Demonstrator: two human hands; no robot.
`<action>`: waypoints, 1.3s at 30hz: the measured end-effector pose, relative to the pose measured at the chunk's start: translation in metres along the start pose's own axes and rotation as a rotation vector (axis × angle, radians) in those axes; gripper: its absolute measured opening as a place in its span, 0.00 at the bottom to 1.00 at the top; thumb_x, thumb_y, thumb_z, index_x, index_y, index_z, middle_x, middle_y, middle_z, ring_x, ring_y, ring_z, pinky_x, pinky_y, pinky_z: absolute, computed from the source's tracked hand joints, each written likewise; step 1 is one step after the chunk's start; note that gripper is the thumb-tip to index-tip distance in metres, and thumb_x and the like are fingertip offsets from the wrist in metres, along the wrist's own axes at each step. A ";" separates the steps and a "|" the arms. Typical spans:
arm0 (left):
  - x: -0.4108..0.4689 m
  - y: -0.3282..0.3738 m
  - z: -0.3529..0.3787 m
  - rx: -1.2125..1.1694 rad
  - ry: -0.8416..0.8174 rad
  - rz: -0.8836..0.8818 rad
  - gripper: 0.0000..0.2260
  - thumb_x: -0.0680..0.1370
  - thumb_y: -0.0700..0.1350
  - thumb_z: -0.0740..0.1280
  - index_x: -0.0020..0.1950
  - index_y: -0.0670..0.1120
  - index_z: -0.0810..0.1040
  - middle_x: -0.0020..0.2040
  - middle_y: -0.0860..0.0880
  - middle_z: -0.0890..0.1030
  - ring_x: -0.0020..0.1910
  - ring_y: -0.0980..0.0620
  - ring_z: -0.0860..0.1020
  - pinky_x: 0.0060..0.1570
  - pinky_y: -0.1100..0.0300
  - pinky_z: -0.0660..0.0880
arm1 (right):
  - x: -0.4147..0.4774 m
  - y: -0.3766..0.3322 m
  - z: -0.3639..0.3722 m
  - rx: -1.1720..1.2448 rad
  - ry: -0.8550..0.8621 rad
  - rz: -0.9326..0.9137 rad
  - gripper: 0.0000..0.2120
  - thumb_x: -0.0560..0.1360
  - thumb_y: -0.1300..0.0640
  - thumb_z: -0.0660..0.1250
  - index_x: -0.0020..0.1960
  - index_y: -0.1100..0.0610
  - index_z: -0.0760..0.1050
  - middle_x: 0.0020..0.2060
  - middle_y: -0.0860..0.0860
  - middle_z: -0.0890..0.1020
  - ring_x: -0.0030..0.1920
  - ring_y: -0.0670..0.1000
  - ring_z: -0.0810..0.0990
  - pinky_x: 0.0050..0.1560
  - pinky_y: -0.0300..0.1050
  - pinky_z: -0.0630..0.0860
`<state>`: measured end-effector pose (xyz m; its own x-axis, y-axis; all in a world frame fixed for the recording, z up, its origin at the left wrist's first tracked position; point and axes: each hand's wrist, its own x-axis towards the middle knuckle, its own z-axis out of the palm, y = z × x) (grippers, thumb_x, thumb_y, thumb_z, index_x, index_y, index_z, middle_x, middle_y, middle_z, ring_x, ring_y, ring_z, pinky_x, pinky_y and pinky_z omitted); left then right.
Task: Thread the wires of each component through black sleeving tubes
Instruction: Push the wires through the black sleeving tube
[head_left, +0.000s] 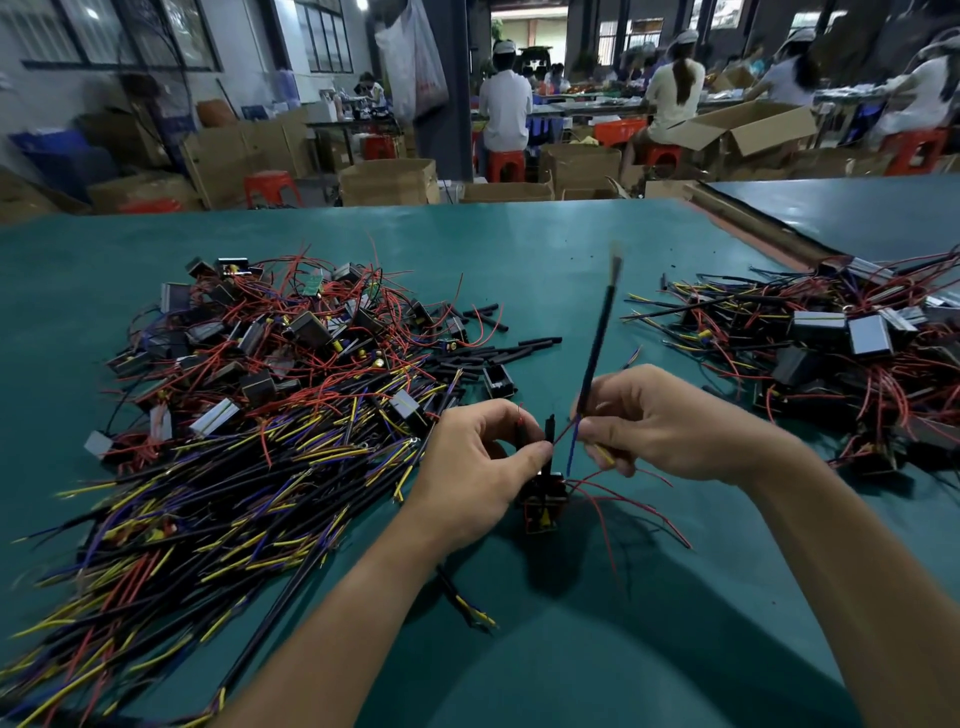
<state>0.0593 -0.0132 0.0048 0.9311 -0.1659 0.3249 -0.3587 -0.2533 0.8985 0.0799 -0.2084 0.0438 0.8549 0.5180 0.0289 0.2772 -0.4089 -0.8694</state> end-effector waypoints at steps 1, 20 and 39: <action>0.000 0.000 0.000 0.017 0.005 -0.003 0.06 0.72 0.35 0.74 0.38 0.43 0.80 0.30 0.56 0.79 0.27 0.62 0.73 0.31 0.70 0.69 | 0.001 0.001 -0.001 -0.036 0.022 0.001 0.09 0.79 0.63 0.64 0.42 0.56 0.77 0.28 0.51 0.78 0.26 0.49 0.71 0.29 0.40 0.71; -0.002 -0.001 0.000 0.121 -0.001 0.034 0.06 0.72 0.39 0.74 0.38 0.47 0.80 0.32 0.57 0.79 0.31 0.60 0.75 0.35 0.63 0.71 | 0.005 0.002 0.009 0.023 0.125 -0.014 0.07 0.77 0.65 0.67 0.41 0.64 0.80 0.30 0.51 0.83 0.30 0.47 0.78 0.35 0.41 0.78; 0.000 0.002 -0.003 -0.044 0.064 -0.061 0.06 0.76 0.38 0.70 0.47 0.48 0.84 0.27 0.59 0.78 0.24 0.61 0.72 0.29 0.67 0.70 | 0.009 -0.007 0.013 0.179 0.396 -0.105 0.07 0.76 0.66 0.68 0.40 0.62 0.79 0.27 0.51 0.79 0.26 0.48 0.74 0.28 0.40 0.75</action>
<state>0.0591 -0.0104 0.0075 0.9539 -0.0900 0.2862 -0.2993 -0.2187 0.9288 0.0801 -0.1912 0.0438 0.9379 0.2077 0.2779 0.3209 -0.2146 -0.9225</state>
